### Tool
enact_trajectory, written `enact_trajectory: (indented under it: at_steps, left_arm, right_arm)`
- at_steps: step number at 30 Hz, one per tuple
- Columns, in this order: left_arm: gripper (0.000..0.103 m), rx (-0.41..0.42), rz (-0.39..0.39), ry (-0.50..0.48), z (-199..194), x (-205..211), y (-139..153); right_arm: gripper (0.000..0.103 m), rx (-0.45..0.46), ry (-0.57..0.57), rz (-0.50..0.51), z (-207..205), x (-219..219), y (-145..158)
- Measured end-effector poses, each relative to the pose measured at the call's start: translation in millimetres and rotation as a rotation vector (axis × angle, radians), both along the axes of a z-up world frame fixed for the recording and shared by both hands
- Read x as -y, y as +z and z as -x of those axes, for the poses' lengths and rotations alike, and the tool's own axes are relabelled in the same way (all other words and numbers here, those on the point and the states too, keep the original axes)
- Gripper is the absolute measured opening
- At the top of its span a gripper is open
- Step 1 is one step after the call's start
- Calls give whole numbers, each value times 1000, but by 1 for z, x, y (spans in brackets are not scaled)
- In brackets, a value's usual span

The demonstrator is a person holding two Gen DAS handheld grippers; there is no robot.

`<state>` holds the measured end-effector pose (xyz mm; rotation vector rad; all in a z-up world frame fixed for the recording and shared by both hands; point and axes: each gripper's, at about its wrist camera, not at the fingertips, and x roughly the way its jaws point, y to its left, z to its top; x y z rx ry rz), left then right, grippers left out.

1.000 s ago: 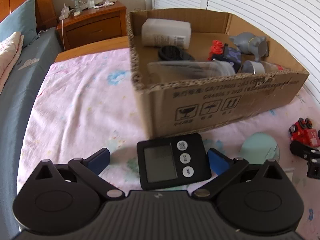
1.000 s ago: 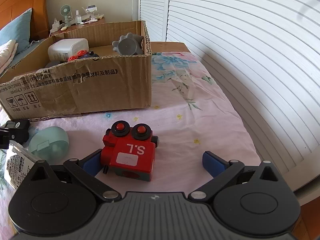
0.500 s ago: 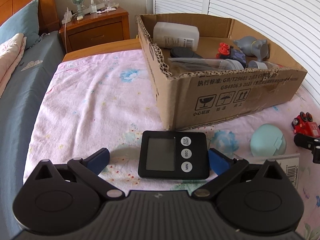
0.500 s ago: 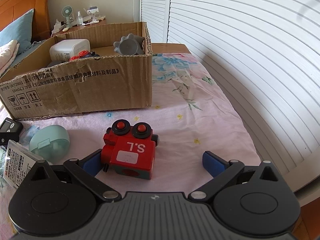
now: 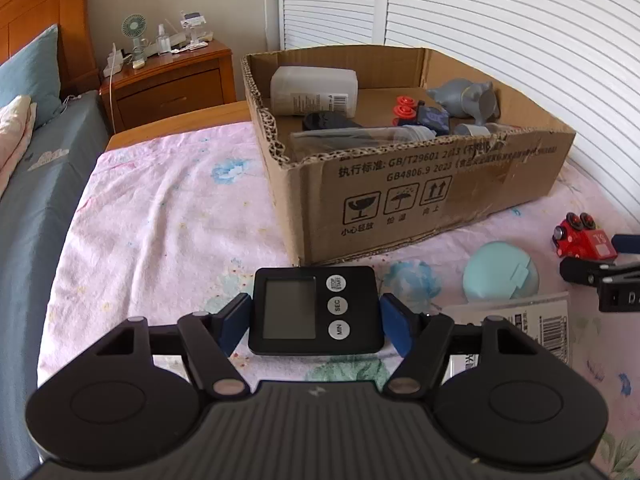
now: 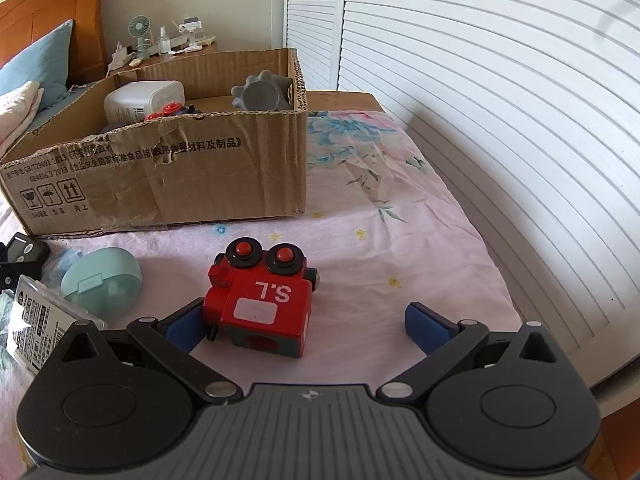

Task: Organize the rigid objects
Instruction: 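Close left tool on black digital timer while right tool grasps red toy train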

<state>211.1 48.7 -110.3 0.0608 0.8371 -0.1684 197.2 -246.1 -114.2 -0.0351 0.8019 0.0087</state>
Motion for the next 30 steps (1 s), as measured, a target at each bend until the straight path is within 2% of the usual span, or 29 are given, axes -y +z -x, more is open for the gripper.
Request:
enact_trajectory:
  at_steps: [12,19,25,26,30]
  left_arm:
    - [69,7,6,2,4,-2,0]
    - [69,9,7,1,4,-2,-1]
    - [69,8,9,-4,5,-1,0]
    - [69,8,10,-5,5,-2,0]
    - [69,7,10,-5,5,-1,-1]
  right_arm:
    - [103,43,21,-4,7,2,-3]
    - [103,53,-38,-2,9,-7,-4]
    - [103,68,9,2,10,-26,-5]
    - [101,74,14,2,10,-27,-5]
    - [85,90,29,-1,11,-29,-1]
